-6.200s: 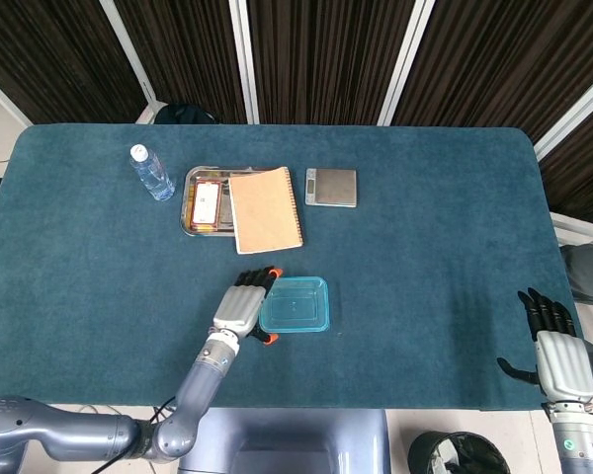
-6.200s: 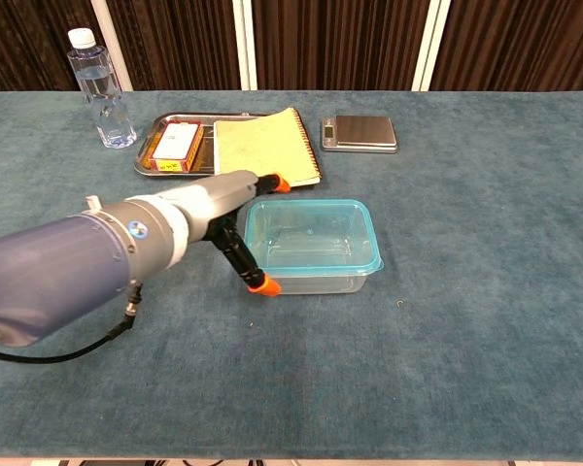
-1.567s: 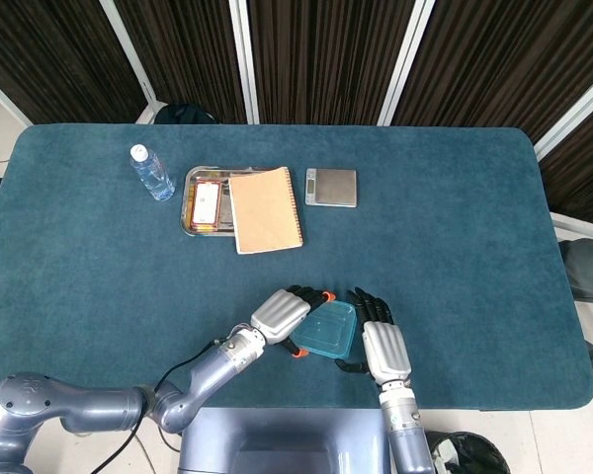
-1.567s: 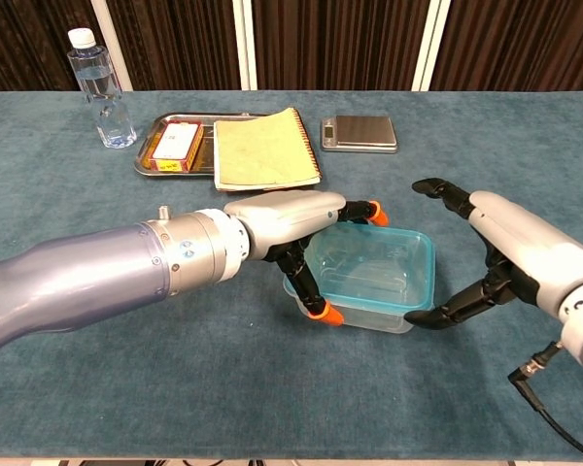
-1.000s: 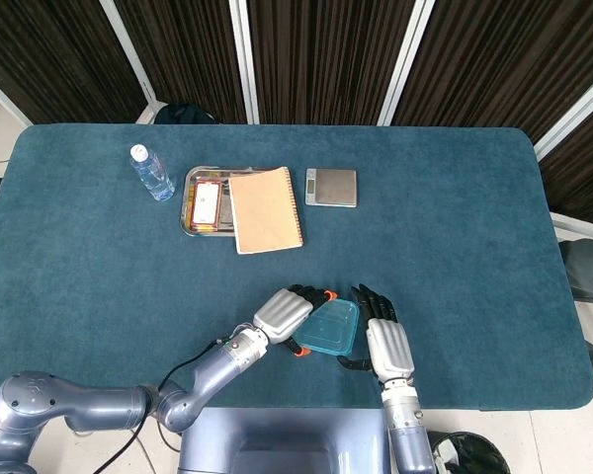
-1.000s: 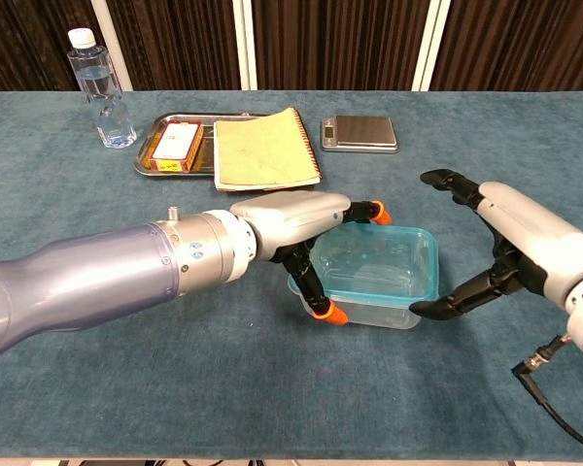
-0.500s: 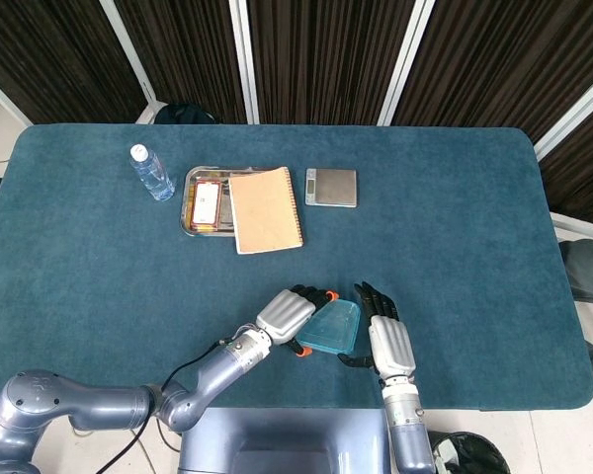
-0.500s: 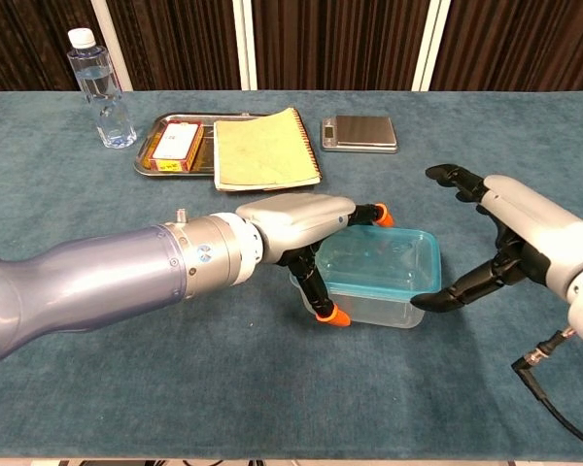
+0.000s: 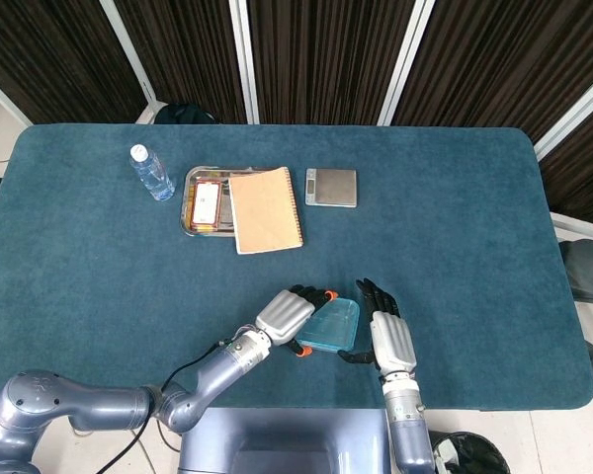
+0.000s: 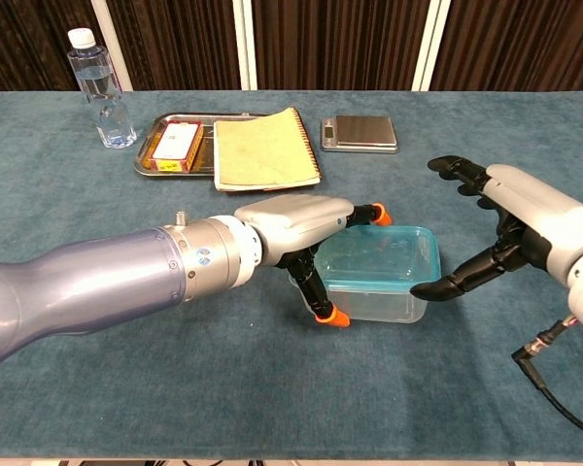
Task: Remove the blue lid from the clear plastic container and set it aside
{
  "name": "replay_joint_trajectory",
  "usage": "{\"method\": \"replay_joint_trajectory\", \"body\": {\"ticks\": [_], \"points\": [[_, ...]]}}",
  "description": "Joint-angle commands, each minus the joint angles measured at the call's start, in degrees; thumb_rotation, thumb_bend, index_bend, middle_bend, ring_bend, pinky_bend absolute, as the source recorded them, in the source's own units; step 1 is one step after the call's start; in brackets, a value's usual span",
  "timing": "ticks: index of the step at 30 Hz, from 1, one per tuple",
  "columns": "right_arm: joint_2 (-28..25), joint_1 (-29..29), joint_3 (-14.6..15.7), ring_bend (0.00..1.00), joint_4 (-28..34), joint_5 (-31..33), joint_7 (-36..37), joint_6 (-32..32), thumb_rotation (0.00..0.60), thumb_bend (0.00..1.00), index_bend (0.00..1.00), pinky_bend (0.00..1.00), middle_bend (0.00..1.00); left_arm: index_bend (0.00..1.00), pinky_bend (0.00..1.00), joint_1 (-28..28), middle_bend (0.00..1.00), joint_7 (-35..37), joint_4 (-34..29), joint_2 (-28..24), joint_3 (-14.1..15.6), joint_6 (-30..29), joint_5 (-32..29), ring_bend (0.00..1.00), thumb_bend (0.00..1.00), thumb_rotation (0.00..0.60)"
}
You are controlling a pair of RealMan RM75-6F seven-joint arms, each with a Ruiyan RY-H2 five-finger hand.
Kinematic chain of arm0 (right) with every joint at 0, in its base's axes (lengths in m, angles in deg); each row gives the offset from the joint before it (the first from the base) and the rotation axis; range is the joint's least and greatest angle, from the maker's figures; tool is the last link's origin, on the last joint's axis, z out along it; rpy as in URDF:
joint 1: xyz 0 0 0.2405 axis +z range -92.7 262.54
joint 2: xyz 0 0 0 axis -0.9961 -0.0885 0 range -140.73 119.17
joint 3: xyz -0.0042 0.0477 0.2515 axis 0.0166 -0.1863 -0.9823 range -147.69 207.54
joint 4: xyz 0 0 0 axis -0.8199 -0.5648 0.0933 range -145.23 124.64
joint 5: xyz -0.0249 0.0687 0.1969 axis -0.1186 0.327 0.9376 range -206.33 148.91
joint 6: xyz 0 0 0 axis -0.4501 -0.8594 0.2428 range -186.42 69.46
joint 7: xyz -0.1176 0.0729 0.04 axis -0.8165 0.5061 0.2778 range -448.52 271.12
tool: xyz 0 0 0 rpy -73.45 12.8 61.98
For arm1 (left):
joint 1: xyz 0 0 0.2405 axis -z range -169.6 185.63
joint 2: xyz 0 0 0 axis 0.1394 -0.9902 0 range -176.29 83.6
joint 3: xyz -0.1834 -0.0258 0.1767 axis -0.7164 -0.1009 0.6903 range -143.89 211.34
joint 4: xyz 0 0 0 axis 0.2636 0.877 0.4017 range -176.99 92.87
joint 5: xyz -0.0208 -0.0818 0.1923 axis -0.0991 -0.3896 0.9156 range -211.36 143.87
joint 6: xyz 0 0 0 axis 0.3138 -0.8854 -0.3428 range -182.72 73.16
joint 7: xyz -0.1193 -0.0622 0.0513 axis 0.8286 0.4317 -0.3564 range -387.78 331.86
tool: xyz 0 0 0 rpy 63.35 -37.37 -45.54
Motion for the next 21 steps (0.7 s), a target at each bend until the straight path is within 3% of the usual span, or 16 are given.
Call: {"method": "replay_joint_trajectory", "body": {"ticks": [1, 21], "points": [[0.0, 0.1, -0.5, 0.0, 0.4, 0.6, -0.1, -0.2, 0.6, 0.25, 0.0, 0.0, 0.0, 0.17, 0.56, 0.1, 0.28, -0.1, 0.0, -0.1, 0.0, 0.0, -0.1, 0.35, 0.18, 0.6], [-0.3, 1.5, -4.0, 0.0, 2.8, 4.7, -1.0, -1.6, 0.6, 0.25, 0.0, 0.0, 0.0, 0.17, 0.54, 0.3, 0.27, -0.9, -1.1, -0.7, -0.6, -0.9, -1.0, 0.34, 0.18, 0.6]]}}
